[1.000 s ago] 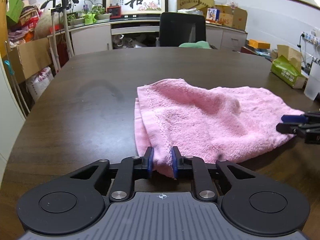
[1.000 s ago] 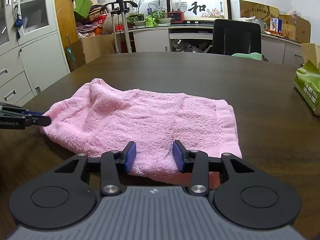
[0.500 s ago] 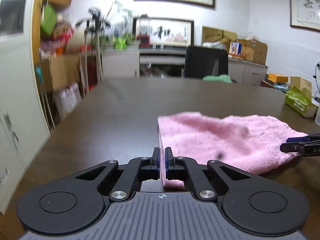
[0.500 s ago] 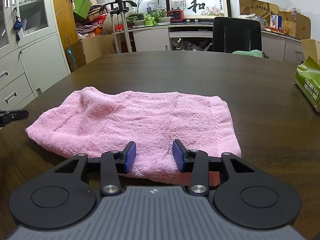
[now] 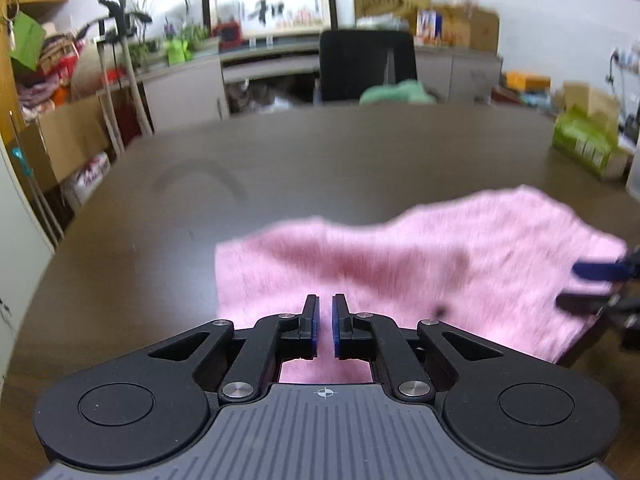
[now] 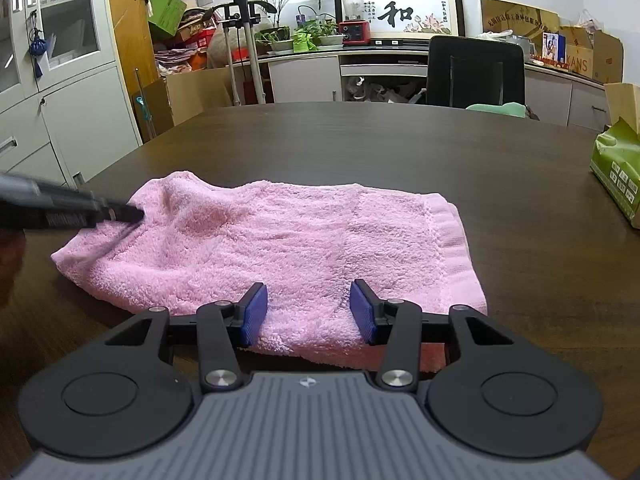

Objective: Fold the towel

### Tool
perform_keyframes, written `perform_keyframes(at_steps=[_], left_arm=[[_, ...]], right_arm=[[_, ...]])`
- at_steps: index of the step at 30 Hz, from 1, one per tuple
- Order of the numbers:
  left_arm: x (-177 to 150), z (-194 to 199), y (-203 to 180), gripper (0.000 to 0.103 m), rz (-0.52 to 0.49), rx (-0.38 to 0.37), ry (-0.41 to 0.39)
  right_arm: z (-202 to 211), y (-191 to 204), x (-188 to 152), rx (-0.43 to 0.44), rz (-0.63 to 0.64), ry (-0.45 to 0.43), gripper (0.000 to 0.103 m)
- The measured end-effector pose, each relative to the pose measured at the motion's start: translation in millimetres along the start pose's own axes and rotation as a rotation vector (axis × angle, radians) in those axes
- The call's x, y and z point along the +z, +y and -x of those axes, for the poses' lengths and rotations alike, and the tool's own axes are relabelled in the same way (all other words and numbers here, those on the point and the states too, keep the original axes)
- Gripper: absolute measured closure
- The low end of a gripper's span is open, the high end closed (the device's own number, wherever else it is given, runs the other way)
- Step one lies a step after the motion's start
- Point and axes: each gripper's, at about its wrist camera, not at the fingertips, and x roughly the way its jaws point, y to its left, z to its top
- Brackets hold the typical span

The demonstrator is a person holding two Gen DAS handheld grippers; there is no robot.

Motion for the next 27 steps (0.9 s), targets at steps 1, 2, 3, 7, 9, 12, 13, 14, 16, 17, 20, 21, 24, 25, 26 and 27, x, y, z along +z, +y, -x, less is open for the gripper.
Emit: perform_keyframes(at_steps=[1, 2, 3, 7, 9, 12, 13, 14, 16, 17, 20, 21, 24, 25, 26, 27], left_arm=[[-4, 2, 1, 0.095, -0.002, 0.001, -0.001], [-9, 9, 1, 0.095, -0.007, 0.025, 0.01], [-12, 12, 4, 0.095, 0.002, 0.026, 0.014], [-31, 29, 14, 0.092, 0.014, 0.035, -0.007], [-39, 40, 19, 0.092, 0.021, 0.042, -0.022], [-48, 54, 29, 0.09, 0.031, 0.051, -0.037], [-47, 54, 30, 0.09, 0.032, 0.054, -0.04], [-47, 55, 34, 0.09, 0.039, 0.065, -0.053], [-51, 56, 48, 0.09, 0.074, 0.064, -0.095], [-51, 56, 50, 0.09, 0.083, 0.059, -0.1], [-52, 54, 67, 0.09, 0.165, 0.01, -0.129], [-51, 55, 69, 0.09, 0.172, 0.004, -0.138], [-49, 56, 74, 0.087, 0.182, -0.006, -0.155], [-50, 55, 74, 0.085, 0.185, 0.001, -0.15], [-49, 54, 74, 0.082, 0.183, 0.013, -0.149], [-49, 54, 73, 0.08, 0.179, 0.022, -0.15]], right_arm=[[0, -2, 0, 0.003, -0.009, 0.001, 0.055], [0, -3, 1, 0.006, -0.018, 0.001, 0.055], [1, -4, 1, 0.006, -0.023, 0.001, 0.055], [0, -4, 1, 0.006, -0.037, -0.001, 0.055], [0, -5, 1, 0.006, -0.044, -0.002, 0.055], [0, -3, 1, 0.002, -0.039, -0.003, 0.054], [-2, 1, 3, 0.003, -0.034, 0.002, 0.053], [-5, 5, 5, 0.005, -0.027, 0.007, 0.051], [-12, 14, 9, 0.009, -0.015, 0.019, 0.042], [-15, 19, 11, 0.012, -0.009, 0.024, 0.041], [-25, 32, 18, 0.019, 0.01, 0.041, 0.031], [-28, 37, 20, 0.021, 0.016, 0.047, 0.029], [-38, 50, 26, 0.028, 0.035, 0.064, 0.028], [-41, 55, 28, 0.03, 0.041, 0.069, 0.028], [-45, 59, 30, 0.032, 0.047, 0.075, 0.028], [-48, 64, 32, 0.034, 0.054, 0.081, 0.028]])
